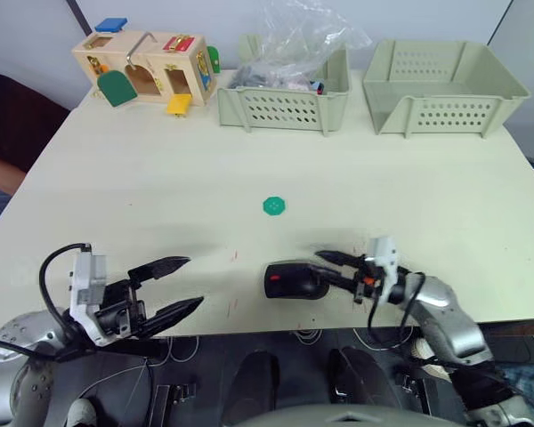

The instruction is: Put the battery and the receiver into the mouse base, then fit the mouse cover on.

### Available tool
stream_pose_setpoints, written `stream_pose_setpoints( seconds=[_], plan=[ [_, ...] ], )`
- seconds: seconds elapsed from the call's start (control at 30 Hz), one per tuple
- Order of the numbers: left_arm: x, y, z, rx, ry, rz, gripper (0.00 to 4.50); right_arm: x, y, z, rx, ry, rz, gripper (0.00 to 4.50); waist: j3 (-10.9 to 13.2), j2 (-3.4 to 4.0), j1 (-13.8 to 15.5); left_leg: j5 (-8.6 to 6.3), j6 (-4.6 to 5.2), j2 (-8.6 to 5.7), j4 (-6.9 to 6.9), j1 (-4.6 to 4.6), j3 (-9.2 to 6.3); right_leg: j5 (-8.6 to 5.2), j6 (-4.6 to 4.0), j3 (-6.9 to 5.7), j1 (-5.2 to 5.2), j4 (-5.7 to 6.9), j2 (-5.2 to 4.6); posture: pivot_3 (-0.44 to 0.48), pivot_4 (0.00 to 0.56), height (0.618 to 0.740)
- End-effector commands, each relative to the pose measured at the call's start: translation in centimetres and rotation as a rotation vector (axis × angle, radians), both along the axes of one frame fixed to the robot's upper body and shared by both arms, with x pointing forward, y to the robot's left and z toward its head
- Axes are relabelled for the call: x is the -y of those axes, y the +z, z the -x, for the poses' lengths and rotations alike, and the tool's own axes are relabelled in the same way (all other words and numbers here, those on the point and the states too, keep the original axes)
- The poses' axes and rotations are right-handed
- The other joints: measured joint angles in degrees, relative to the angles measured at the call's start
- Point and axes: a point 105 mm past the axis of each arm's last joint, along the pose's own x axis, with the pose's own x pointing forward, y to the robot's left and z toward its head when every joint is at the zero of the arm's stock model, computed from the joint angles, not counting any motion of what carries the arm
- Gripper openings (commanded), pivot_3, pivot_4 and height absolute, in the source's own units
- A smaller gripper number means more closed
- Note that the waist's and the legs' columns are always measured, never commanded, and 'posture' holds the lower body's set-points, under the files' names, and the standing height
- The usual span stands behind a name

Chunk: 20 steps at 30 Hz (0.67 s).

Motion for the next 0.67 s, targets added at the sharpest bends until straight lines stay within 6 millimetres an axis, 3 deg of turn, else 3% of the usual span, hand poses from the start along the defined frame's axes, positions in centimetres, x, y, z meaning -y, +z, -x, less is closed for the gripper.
stream_pose_setpoints(
  seconds=[0.03, 0.13, 0.3, 0.43, 0.67],
  plan=[
    [-0.2, 0.9, -0.1, 0.043, 0.063, -0.006, 4.50, 2.2, 1.7, 0.4, 0.027, -0.024, 0.035, 1.46, -0.02, -0.10, 0.20, 0.00, 0.00, -0.03, 0.00, -0.01, -0.01, -0.02, 0.05, -0.03, 0.02, -0.05, -0.01, 0.000, 0.150, 0.740],
    [-0.6, -0.1, 0.1, -0.018, 0.133, -0.024, 4.50, 5.6, 1.5, 1.1, -0.014, -0.064, 0.117, 2.38, 0.01, -0.10, 0.85, 0.00, 0.00, -0.17, 0.00, -0.06, -0.07, -0.03, 0.06, -0.13, 0.04, -0.13, -0.06, 0.000, 0.150, 0.740],
    [-1.9, -1.3, 0.5, -0.064, 0.230, -0.073, 4.50, 10.3, 1.3, 2.1, -0.053, -0.143, 0.207, 4.46, 0.06, -0.08, 1.40, -0.01, 0.00, -0.25, -0.02, -0.10, -0.05, -0.04, 0.05, -0.12, 0.02, -0.17, -0.05, 0.000, 0.150, 0.740],
    [-2.8, -1.9, 0.9, -0.073, 0.288, -0.097, 4.50, 12.8, 1.0, 3.3, -0.091, -0.208, 0.242, 4.46, 0.08, -0.13, 1.41, -0.01, 0.00, -0.23, 0.01, -0.08, -0.09, -0.11, 0.19, -0.14, 0.03, -0.17, -0.04, 0.000, 0.150, 0.740],
    [-3.0, -2.5, 1.1, -0.112, 0.318, -0.098, 4.50, 14.3, 0.4, 4.1, -0.112, -0.252, 0.259, 4.46, 0.11, -0.13, 1.40, -0.01, 0.00, -0.21, 0.01, -0.09, -0.07, -0.11, 0.19, -0.13, 0.03, -0.17, -0.04, 0.000, 0.150, 0.740]
  ],
)
